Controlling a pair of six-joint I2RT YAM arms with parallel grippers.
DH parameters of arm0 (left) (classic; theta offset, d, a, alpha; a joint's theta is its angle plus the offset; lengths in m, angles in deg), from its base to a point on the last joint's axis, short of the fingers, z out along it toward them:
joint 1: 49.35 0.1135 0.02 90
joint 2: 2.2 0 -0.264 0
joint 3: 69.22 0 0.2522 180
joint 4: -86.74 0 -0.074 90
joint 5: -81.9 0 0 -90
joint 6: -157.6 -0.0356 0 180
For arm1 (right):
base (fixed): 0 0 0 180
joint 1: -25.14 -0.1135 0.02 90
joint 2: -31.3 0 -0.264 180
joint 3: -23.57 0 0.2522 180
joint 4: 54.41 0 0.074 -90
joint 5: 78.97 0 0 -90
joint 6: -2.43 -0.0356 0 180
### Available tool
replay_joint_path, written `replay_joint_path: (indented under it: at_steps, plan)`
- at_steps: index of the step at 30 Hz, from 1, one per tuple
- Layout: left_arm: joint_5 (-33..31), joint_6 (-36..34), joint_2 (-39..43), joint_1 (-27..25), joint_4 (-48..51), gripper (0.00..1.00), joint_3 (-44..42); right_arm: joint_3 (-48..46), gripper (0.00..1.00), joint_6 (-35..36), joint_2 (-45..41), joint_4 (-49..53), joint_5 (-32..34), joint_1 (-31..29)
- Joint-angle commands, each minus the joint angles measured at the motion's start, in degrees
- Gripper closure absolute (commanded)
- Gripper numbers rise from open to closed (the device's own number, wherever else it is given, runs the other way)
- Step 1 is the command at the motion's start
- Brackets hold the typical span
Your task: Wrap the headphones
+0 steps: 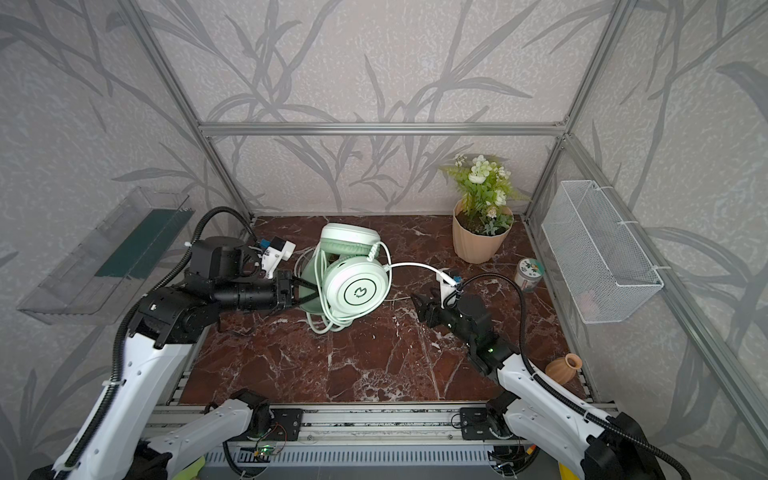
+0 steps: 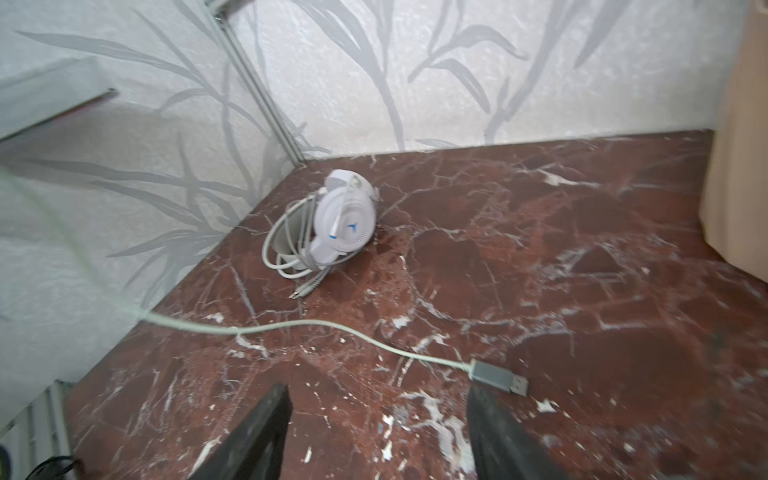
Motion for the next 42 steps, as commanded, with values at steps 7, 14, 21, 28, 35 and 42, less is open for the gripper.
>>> replay_joint_path:
  at_steps: [7, 14, 21, 28, 35, 42]
  plan:
    - [-1.1, -1.3, -1.1, -1.2, 2.1, 1.0, 3.4, 8.0, 0.31, 5.0, 20.4, -27.7, -3.9, -10.4]
    - [-2.4, -1.1, -2.3, -2.4, 3.3, 1.0, 4.3, 17.0, 0.29, 7.1, 40.4, -43.2, -2.4, -15.0]
    - [-3.2, -0.9, -2.9, -2.6, 3.6, 1.0, 4.3, 25.1, 0.04, 6.1, 56.3, -52.7, -3.1, -17.3]
    - [-4.7, -1.0, -2.8, -2.7, 4.7, 1.0, 3.9, 28.6, 0.07, 6.8, 62.5, -52.7, -2.6, -19.4]
    - [-5.5, -0.5, -2.7, -2.7, 5.5, 1.0, 4.3, 33.9, 0.3, 6.3, 67.5, -51.1, -2.9, -19.3]
    - [-6.7, -0.7, -2.2, -2.7, 6.5, 1.0, 4.6, 27.1, 0.44, 5.7, 65.1, -54.9, 1.7, -15.7]
